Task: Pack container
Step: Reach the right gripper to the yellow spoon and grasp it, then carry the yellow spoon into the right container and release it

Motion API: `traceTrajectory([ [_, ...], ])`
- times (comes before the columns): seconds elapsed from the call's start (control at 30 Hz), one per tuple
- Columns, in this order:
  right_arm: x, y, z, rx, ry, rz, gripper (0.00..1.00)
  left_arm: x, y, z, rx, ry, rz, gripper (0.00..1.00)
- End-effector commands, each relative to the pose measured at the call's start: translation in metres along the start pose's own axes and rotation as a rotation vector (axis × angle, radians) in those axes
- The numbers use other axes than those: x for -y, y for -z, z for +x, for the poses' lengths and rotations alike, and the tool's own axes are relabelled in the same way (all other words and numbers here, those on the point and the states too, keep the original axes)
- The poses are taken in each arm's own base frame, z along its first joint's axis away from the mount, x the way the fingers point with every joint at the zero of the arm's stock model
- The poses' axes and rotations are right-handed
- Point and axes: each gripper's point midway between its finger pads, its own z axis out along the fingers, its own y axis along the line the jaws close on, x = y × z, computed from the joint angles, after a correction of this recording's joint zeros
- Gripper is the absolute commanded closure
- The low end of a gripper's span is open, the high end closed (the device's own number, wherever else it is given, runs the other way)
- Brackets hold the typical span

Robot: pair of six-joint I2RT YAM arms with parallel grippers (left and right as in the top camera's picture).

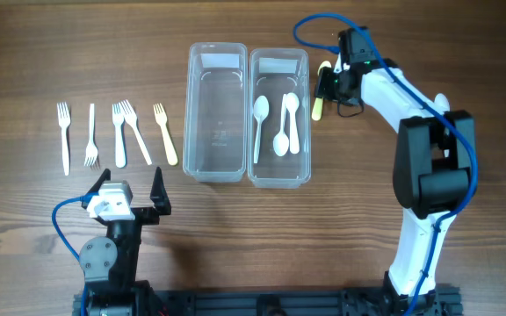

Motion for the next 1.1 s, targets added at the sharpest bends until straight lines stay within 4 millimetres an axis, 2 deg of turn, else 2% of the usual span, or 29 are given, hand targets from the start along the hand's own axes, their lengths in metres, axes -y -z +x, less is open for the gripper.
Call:
traceTrajectory([
  [0.0, 0.009, -0.022, 0.02, -0.051, 0.011, 0.047, 0.48, 0.004, 0.0, 0.002, 0.0, -0.02, 0.023, 0.0],
  [0.07, 0.013, -0.023, 0.02, -0.05, 0.01, 0.071, 0.5, 0.004, 0.0, 0.002, 0.0, -0.02, 0.023, 0.0],
  [0.17, 0.028, -0.022, 0.022, -0.051, -0.004, 0.15, 0.6, 0.004, 0.0, 0.002, 0.0, -0.02, 0.023, 0.0],
  [0.23, 0.038, -0.02, 0.026, -0.06, -0.013, 0.206, 0.62, 0.004, 0.0, 0.002, 0.0, -0.02, 0.023, 0.0],
  [0.4, 0.042, -0.018, 0.032, -0.086, -0.016, 0.219, 0.62, 0.004, 0.0, 0.002, 0.0, -0.02, 0.023, 0.0],
  [0.6, 0.067, -0.012, 0.041, -0.136, -0.044, 0.284, 0.61, 0.004, 0.0, 0.002, 0.0, -0.02, 0.023, 0.0],
  [0.67, 0.069, -0.012, 0.041, -0.14, -0.04, 0.286, 0.61, 0.004, 0.0, 0.002, 0.0, -0.02, 0.023, 0.0],
  [0.7, 0.069, -0.012, 0.041, -0.141, -0.025, 0.285, 0.64, 0.004, 0.0, 0.002, 0.0, -0.02, 0.023, 0.0],
  [0.8, 0.069, -0.012, 0.04, -0.14, 0.007, 0.279, 0.84, 0.004, 0.0, 0.002, 0.0, -0.02, 0.023, 0.0],
  [0.9, 0.068, -0.012, 0.041, -0.148, 0.032, 0.276, 0.96, 0.004, 0.0, 0.002, 0.0, -0.02, 0.023, 0.0],
  [1.0, 0.067, -0.008, 0.037, -0.142, 0.032, 0.274, 0.96, 0.004, 0.0, 0.002, 0.0, -0.02, 0.023, 0.0],
  [1.07, 0.06, 0.009, 0.023, -0.105, 0.032, 0.263, 0.96, 0.004, 0.0, 0.002, 0.0, -0.02, 0.023, 0.0],
])
